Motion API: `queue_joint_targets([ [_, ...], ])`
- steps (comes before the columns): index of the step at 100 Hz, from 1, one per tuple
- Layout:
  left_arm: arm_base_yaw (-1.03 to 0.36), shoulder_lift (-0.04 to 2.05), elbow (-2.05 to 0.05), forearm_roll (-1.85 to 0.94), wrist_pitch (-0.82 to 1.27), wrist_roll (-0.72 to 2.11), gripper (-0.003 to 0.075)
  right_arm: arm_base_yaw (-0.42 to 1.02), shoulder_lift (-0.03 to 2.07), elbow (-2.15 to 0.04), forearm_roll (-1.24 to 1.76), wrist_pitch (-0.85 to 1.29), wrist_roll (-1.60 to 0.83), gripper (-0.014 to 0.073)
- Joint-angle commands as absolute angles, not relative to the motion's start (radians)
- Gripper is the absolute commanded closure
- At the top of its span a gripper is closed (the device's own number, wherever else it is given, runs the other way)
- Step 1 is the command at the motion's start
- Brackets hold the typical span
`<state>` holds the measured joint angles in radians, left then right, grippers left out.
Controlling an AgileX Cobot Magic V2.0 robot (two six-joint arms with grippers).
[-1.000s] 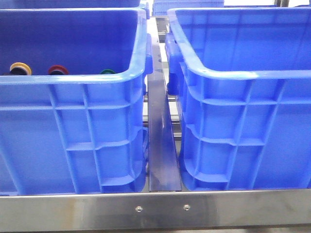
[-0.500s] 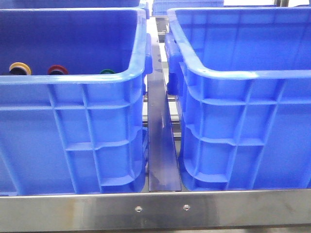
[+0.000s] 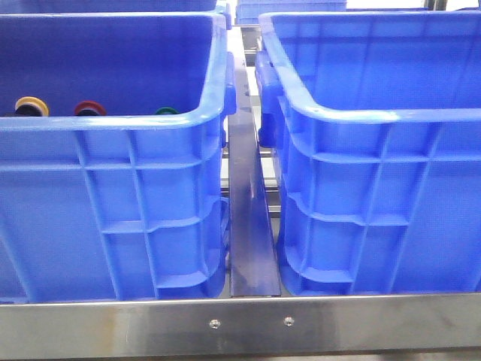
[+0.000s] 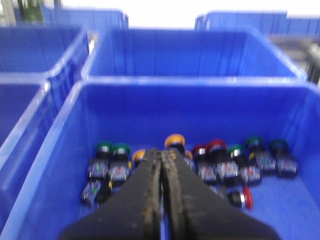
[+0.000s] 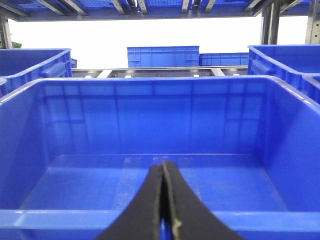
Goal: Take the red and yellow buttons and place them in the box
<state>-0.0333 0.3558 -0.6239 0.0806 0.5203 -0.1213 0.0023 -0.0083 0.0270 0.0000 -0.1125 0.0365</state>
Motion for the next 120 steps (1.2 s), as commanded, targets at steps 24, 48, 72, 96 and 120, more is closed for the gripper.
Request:
queue_joint_targets([
  [24, -0.033, 0.707, -0.924, 0.072, 0.624, -0.128, 0.0741, -0.004, -0.030, 0.032, 0.007, -0.198, 0.032, 0.0663],
  [48, -0.033, 0.839, -0.944, 0.053, 0.592, -0.128, 0.0736, -0.004, -0.030, 0.032, 0.007, -0.198, 0.032, 0.0663],
  [72, -0.033, 0.919, -0.944, 0.022, 0.590, -0.128, 0.0423, -0.004, -0.030, 0.032, 0.007, -0.198, 0.032, 0.0663],
  [96, -0.040, 0.953, -0.950, 0.011, 0.560, -0.125, 0.0174, -0.004, -0.030, 0.032, 0.007, -0.198, 0.032, 0.0663],
  [120, -0.213, 1.073, -1.030, 0.000, 0.551, -0.125, 0.0176, -0.004, -0.030, 0.032, 0.007, -0.198, 0.032, 0.0663],
])
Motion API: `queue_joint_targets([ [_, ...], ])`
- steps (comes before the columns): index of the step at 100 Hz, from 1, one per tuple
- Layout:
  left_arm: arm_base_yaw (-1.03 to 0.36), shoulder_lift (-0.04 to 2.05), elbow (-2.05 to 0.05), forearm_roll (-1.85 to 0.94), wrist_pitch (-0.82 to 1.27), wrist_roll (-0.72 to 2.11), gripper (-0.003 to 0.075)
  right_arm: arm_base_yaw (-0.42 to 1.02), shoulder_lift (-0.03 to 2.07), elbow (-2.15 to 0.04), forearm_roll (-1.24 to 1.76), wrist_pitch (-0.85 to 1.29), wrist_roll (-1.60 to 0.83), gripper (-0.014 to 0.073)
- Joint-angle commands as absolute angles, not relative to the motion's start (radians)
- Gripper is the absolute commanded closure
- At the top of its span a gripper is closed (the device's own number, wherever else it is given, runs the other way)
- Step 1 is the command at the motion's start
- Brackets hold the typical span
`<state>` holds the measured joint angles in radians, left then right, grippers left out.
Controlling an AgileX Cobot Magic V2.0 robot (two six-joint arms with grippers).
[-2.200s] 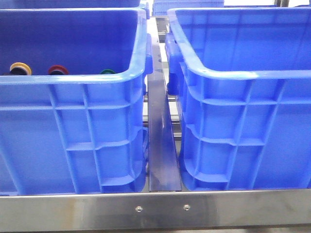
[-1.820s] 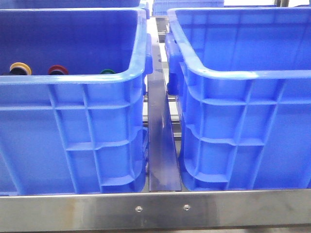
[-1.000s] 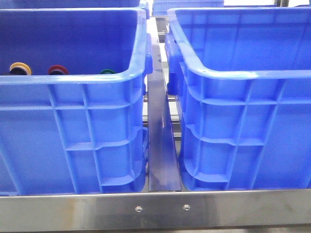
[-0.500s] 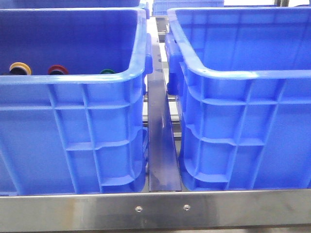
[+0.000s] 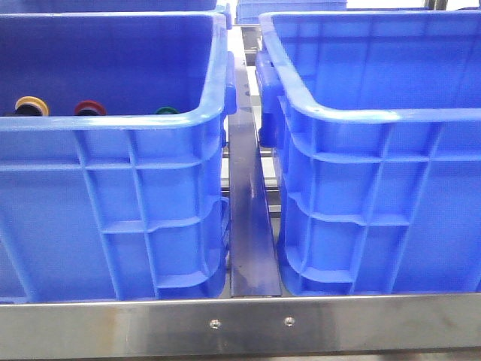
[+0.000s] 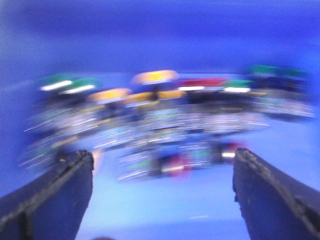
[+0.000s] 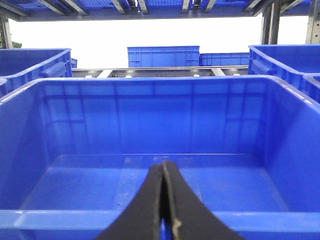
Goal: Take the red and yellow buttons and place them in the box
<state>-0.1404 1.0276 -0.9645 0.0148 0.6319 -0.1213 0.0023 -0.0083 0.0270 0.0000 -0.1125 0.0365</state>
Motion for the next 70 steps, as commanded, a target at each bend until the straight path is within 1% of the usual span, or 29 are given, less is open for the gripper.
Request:
queue_joint_targets([
  [1, -0.219, 1.079, -1.033, 0.000, 0.548, -0.125, 0.0176, -0.004, -0.030, 0.032, 0.007, -0.198, 0.032, 0.0663],
  [11, -0.292, 1.169, -1.081, 0.000, 0.521, -0.136, 0.0176, -0.004, -0.030, 0.032, 0.007, -0.198, 0.032, 0.0663],
  [22, -0.323, 1.285, -1.144, 0.000, 0.519, -0.155, 0.0176, -0.004, -0.030, 0.032, 0.007, -0.198, 0.032, 0.0663],
  [44, -0.325, 1.488, -1.271, 0.000, 0.519, -0.155, 0.0176, -0.004, -0.030, 0.032, 0.007, -0.198, 0.032, 0.0663],
  [70, -0.325, 1.615, -1.329, 0.014, 0.526, -0.155, 0.0176, -0.004, -0.030, 0.032, 0.007, -0.198, 0.032, 0.0663],
])
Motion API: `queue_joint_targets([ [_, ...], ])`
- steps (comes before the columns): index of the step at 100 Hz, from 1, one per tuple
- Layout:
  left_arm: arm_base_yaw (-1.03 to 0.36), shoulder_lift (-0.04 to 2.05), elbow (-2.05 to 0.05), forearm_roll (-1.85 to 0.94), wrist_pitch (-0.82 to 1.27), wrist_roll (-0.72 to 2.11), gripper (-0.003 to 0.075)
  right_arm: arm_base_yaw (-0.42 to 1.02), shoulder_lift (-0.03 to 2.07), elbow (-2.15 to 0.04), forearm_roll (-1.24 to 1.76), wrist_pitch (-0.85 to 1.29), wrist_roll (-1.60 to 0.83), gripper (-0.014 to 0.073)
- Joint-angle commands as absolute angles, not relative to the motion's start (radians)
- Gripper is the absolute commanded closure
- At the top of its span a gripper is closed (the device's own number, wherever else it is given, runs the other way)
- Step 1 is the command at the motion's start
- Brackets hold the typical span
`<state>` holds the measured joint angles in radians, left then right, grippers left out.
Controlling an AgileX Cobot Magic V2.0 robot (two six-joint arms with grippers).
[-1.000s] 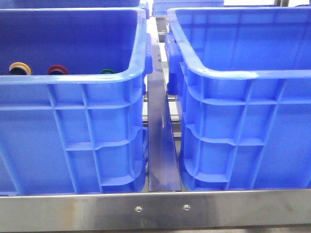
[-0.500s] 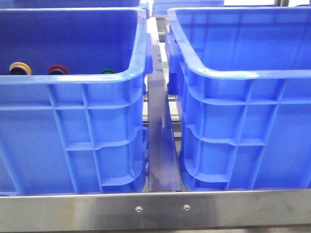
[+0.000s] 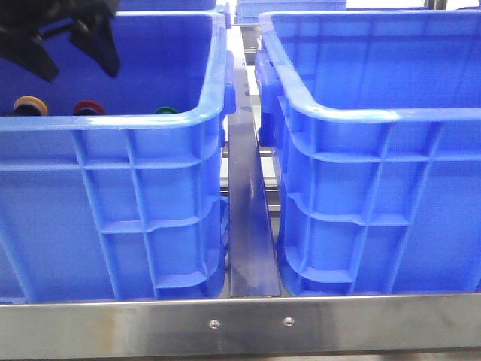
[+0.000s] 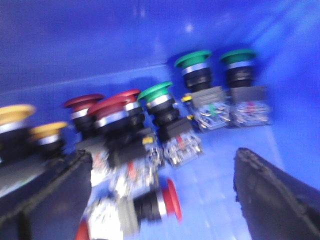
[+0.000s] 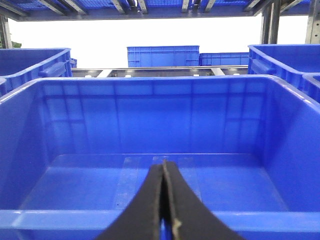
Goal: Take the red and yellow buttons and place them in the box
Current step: 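Lower the left gripper into the button bin and grasp a red-capped button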
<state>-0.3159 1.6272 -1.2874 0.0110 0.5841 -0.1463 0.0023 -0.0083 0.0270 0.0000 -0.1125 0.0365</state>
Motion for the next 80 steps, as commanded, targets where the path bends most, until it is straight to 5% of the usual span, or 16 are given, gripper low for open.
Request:
queue_joint_targets([
  [1, -0.325, 1.616, -1.329, 0.015, 0.526, -0.155, 0.0176, -0.004, -0.030, 0.032, 0.007, -0.198, 0.032, 0.0663],
  [80, -0.310, 1.720, -1.330, 0.033, 0.502, -0.164, 0.0176, -0.004, -0.030, 0.032, 0.007, -0.198, 0.032, 0.0663],
])
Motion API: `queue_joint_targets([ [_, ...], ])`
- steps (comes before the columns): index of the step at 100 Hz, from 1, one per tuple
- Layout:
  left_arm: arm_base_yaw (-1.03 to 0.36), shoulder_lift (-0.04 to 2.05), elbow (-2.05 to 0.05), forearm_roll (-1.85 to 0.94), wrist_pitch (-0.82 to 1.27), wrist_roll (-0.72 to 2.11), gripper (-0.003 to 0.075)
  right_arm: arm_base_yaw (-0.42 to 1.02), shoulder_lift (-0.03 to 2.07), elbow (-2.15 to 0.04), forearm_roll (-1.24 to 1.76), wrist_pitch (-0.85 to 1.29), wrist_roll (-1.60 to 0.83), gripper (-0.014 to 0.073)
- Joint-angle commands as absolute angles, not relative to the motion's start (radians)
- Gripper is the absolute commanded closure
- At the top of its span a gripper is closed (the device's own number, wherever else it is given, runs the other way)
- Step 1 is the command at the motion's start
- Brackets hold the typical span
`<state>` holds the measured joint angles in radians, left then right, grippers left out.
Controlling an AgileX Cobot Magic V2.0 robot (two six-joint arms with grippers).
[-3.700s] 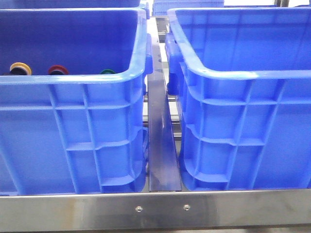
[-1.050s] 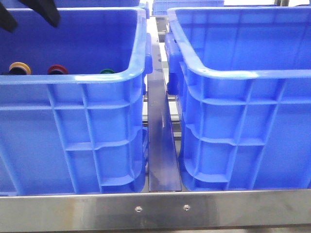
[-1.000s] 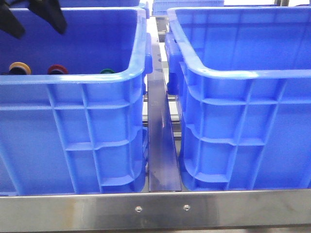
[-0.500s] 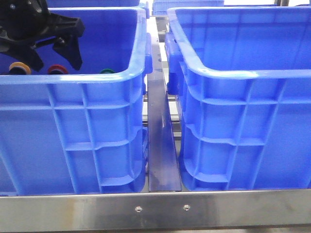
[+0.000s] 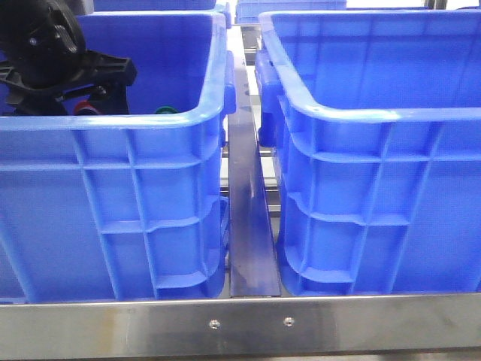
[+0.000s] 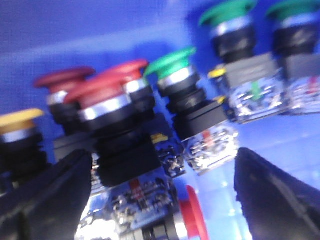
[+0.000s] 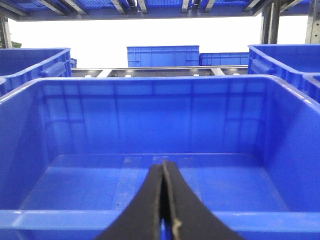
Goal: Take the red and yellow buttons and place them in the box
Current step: 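Lower the left gripper into the button bin and grasp a red-capped button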
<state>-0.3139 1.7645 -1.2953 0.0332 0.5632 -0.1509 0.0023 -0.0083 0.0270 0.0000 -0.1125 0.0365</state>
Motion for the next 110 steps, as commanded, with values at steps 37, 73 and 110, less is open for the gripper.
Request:
queue_joint_targets([
  [37, -0.308, 1.720, -1.330, 0.033, 0.485, -0.181, 0.0206, -0.004, -0.030, 0.032, 0.007, -0.198, 0.032, 0.0663],
  [73, -0.308, 1.746, -1.330, 0.033, 0.501, -0.189, 0.0206, -0.004, -0.030, 0.032, 0.007, -0.198, 0.032, 0.0663],
  [110, -0.308, 1.745, -1.330, 0.033, 0.503, -0.199, 0.0535, -0.004, -0.030, 0.032, 0.007, -0.198, 0.032, 0.0663],
])
